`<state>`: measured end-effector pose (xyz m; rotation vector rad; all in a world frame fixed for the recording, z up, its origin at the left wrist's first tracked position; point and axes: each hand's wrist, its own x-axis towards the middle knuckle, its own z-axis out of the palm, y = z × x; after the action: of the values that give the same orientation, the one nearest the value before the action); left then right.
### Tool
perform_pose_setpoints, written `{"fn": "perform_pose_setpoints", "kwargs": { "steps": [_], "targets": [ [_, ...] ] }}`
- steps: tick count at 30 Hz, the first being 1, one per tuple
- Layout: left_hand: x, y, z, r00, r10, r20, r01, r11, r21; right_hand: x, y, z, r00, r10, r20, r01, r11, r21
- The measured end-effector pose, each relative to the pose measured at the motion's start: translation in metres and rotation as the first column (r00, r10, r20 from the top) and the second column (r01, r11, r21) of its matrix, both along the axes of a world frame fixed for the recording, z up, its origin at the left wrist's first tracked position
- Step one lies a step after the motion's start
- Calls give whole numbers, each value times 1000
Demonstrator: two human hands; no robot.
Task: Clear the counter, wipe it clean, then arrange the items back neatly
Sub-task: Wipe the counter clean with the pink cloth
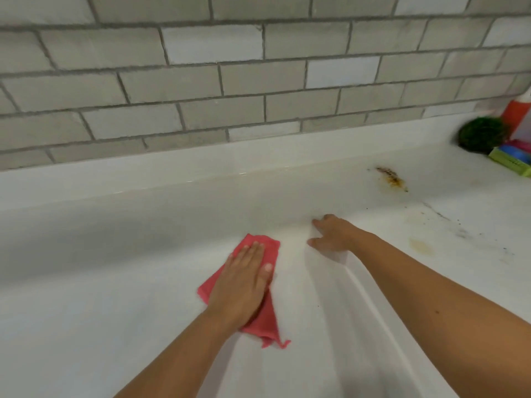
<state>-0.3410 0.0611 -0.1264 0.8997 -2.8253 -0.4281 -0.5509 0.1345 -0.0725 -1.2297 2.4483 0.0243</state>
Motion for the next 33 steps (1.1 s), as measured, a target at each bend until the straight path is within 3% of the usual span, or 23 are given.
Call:
{"fn": "perform_pose_setpoints", "kwargs": {
  "steps": [4,6,7,10,12,15,17,19,22,26,33],
  "targets": [
    [36,-66,3,982,118,-148,-127,990,-57,-3,3,1,1000,20,20,-22,998,59],
    [39,-101,5,963,204,-179,-217,975,-56,-2,0,1,1000,14,26,-16,998,63],
    [32,-116,5,970,207,-125,-212,977,-30,-2,-2,2,999,5,35,-7,998,64],
    [-3,-124,0,980,173,99,-158,976,-148,-2,-7,6,999,-6,39,3,997,82],
    [-23,-111,-3,998,38,51,-29,986,-167,-1,-8,7,999,-9,34,7,998,68],
    [-23,-99,0,978,-209,16,210,975,-68,0,-6,5,999,-23,43,21,999,45],
    [-16,-125,3,982,-181,-47,182,983,34,0,-5,5,996,-45,74,42,999,34],
    [-17,-169,3,990,-33,-139,41,998,55,0,-6,6,993,-67,100,65,998,22],
    [-28,-236,2,990,85,-115,-80,996,41,-2,-8,4,988,-96,123,93,995,27],
    [-66,-280,4,999,-5,-45,7,999,38,-4,-10,-2,987,-112,118,108,993,38],
    [-143,-269,4,963,-265,-41,263,964,-52,-5,-9,-6,980,-132,146,128,991,40]
  ]
}}
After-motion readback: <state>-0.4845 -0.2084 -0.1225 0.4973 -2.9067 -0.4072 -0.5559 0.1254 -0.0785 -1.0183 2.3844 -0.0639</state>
